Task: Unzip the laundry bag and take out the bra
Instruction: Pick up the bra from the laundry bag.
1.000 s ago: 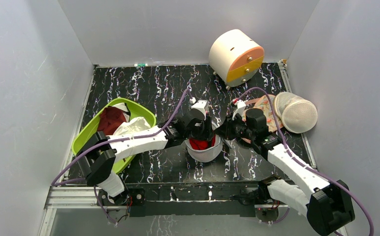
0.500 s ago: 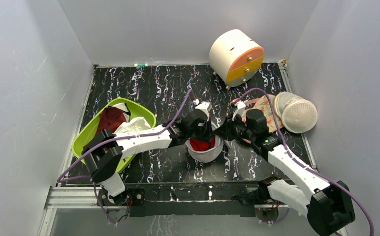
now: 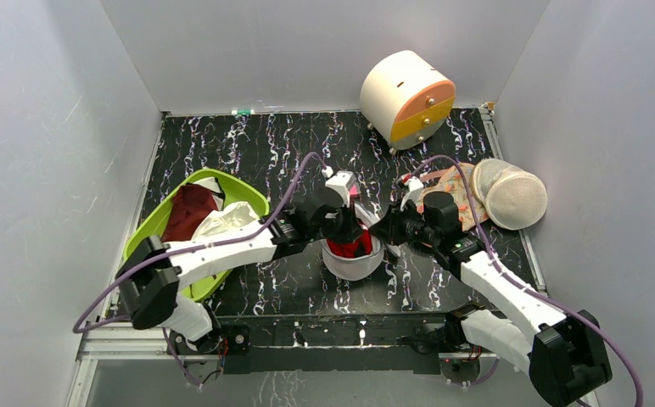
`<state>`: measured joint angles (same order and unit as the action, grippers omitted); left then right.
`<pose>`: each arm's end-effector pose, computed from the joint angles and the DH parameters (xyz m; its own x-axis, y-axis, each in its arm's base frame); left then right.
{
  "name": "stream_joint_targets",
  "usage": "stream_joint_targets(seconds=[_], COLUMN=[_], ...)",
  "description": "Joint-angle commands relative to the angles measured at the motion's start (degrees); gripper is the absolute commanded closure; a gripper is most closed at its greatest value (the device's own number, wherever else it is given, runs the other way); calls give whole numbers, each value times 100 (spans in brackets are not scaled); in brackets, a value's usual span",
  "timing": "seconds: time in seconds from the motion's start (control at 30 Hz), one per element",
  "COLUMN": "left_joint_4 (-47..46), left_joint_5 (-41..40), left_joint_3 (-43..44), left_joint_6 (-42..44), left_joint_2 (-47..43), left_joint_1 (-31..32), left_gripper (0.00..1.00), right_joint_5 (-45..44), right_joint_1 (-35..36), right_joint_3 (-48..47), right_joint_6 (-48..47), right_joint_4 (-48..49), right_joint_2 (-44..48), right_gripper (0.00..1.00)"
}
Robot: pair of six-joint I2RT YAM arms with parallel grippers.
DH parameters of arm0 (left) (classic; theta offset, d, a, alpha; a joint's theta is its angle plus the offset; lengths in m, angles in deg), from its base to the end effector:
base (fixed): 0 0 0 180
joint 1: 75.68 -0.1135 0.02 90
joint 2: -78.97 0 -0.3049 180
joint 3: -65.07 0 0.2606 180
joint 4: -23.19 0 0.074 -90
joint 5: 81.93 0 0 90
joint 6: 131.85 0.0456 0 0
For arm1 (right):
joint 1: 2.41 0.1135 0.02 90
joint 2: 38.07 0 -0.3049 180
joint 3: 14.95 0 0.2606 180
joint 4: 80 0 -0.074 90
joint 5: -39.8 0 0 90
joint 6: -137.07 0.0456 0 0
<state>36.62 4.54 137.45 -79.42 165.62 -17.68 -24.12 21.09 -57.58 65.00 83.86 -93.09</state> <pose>0.1934 -0.3043 0.2981 -0.6937 -0.0382 -0.7192 0.4978 0.6962 -0.5172 0.1761 0.0984 0.2525 -0.6360 0.0250 -0.7713 -0.5429 0.6958 0.4702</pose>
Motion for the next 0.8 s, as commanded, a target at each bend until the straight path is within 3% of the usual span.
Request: stream_joint_targets(seconds=[0.0,0.4,0.77], left_joint_4=[-149,-225,163], left_joint_5=[85,735,1062], left_joint_3=[6,423,2024], left_joint_6=[-8,244,1238], left_joint_2=[-758,-1489,-1710], left_joint_1=[28,32,29], left_gripper=[100,100,100], right_joint_5=[110,-89,-241], right_joint_1=[22,22,22], right_joint_3=[120,401,433], right_joint_6=[41,122,284], right_joint_4=[461,525,599], right_joint_2=[-66,81,96], right_gripper=[100,100,100])
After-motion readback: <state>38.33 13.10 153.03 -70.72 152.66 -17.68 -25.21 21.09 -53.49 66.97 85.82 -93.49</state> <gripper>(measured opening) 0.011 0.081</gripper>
